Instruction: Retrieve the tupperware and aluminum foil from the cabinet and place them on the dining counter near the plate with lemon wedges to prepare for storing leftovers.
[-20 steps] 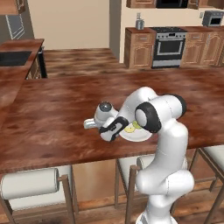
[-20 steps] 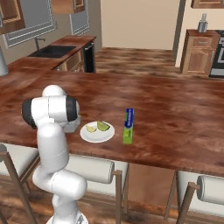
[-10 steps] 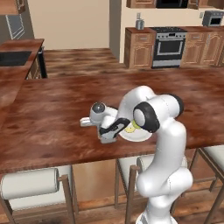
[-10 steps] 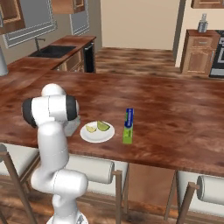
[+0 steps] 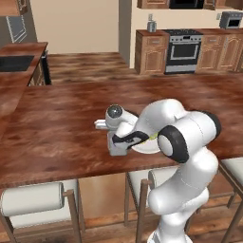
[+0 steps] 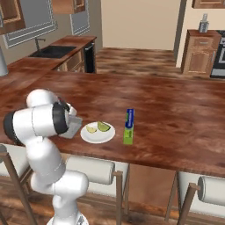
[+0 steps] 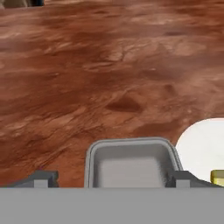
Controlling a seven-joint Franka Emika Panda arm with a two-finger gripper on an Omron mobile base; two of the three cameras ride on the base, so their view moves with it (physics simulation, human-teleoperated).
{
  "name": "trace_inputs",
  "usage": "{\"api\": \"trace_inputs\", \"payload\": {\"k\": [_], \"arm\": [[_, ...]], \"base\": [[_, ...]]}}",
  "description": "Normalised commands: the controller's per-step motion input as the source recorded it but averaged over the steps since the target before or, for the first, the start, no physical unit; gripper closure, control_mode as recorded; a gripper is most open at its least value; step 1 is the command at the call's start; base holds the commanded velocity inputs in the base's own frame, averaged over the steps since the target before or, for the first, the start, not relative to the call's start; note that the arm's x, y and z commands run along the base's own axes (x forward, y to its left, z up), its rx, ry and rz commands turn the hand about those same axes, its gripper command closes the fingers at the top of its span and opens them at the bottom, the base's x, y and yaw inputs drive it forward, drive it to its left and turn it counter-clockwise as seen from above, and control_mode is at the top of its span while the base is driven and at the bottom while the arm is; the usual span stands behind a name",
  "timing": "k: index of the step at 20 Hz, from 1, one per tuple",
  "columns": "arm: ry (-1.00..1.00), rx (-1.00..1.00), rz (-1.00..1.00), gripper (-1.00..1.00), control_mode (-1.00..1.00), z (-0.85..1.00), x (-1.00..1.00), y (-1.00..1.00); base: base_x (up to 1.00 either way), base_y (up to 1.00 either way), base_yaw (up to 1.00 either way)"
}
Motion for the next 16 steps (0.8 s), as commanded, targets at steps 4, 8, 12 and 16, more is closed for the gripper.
{"api": "trace_inputs", "payload": {"k": [4,8,12,16], "arm": [[-0.12,0.00,0.00,-1.00,-1.00,1.00,-0.68,-0.11],[-0.22,0.00,0.00,-1.00,-1.00,1.00,-0.54,-0.15],[-0.17,0.00,0.00,-1.00,-1.00,0.99,-0.61,-0.11],[-0.13,0.00,0.00,-1.00,-1.00,0.80,-0.81,-0.31]], "base": [[0.00,0.00,0.00],[0.00,0.00,0.00],[0.00,0.00,0.00],[0.00,0.00,0.00]]}}
